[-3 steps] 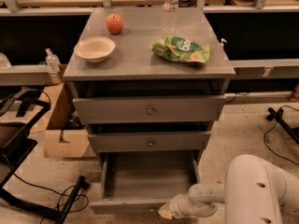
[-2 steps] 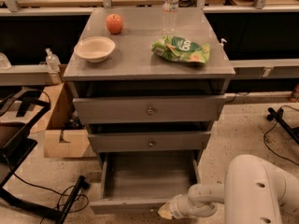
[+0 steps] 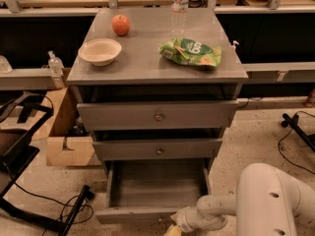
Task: Close bottom drawer
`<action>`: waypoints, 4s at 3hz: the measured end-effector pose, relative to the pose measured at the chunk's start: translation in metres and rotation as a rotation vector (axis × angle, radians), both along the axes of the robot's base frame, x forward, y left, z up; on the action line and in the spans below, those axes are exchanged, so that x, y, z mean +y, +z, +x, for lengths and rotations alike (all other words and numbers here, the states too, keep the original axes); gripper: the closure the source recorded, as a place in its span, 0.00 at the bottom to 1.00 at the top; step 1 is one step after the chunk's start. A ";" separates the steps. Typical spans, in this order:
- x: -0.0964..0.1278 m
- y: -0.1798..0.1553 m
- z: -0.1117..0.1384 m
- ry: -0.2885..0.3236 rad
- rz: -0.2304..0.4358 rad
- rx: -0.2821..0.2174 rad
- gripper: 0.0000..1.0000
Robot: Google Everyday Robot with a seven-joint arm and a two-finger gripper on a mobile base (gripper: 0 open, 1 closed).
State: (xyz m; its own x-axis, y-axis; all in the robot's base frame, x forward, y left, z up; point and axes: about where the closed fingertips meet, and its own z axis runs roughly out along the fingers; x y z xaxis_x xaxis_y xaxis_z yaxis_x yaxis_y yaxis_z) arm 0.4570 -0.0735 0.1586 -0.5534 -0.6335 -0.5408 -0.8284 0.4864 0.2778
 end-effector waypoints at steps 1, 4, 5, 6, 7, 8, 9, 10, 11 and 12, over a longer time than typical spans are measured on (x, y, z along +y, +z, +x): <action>0.000 0.000 -0.001 0.000 0.000 0.000 0.00; 0.001 -0.001 -0.002 0.002 0.002 0.002 0.60; 0.003 -0.010 -0.011 -0.011 0.002 0.009 0.84; -0.003 -0.042 -0.046 -0.047 -0.028 0.043 1.00; -0.021 -0.068 -0.074 -0.104 -0.024 0.069 1.00; -0.019 -0.070 -0.068 -0.101 -0.018 0.064 1.00; -0.024 -0.062 -0.021 -0.078 -0.020 0.037 1.00; -0.031 -0.053 0.028 -0.066 -0.014 0.013 1.00; -0.031 -0.053 0.026 -0.066 -0.014 0.013 1.00; -0.035 -0.050 0.060 -0.073 -0.003 0.002 1.00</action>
Offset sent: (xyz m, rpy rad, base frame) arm -0.0011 -0.0001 0.0000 0.0000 0.0001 0.0000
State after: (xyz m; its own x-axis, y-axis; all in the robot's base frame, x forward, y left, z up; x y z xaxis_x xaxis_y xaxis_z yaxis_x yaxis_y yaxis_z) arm 0.5169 -0.1088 0.1087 -0.5991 -0.5928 -0.5381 -0.7901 0.5466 0.2775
